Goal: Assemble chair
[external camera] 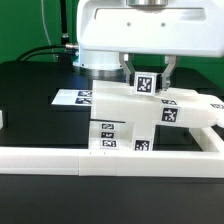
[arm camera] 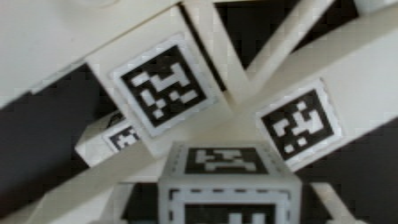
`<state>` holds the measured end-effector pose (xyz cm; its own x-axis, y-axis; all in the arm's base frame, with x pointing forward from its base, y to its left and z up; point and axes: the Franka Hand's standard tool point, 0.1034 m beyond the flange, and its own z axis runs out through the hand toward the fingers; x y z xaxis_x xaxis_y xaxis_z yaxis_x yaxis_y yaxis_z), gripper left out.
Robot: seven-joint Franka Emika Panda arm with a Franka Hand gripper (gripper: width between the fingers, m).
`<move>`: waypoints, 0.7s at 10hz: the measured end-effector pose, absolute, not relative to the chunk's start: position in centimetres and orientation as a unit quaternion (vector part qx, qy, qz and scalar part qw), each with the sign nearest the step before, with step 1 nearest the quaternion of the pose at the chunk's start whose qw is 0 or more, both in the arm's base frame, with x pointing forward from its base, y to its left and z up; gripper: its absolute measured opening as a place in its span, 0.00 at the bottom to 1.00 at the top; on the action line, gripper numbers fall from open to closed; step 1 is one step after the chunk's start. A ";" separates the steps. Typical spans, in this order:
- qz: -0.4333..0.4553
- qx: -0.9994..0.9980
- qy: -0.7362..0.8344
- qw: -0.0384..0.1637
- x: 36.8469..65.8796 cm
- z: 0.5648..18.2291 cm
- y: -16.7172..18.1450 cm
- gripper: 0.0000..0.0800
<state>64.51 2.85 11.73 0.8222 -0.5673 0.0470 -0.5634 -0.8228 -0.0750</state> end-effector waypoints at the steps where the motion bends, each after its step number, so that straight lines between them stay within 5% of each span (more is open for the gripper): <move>1: -0.032 -0.937 0.345 0.042 64.5 11.7 2.8 0.35; 3: -0.023 -0.886 0.459 0.062 64.5 11.6 2.8 0.35; 7: -0.013 -0.831 0.552 0.070 64.5 11.6 2.9 0.36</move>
Offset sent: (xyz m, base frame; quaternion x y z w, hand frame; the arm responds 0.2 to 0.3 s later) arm -0.0112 -0.0075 -0.0144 -0.0342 -0.0037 0.2184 0.9752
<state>64.50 2.93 11.58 0.3898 -0.9192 -0.0556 -0.9155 -0.3803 -0.1312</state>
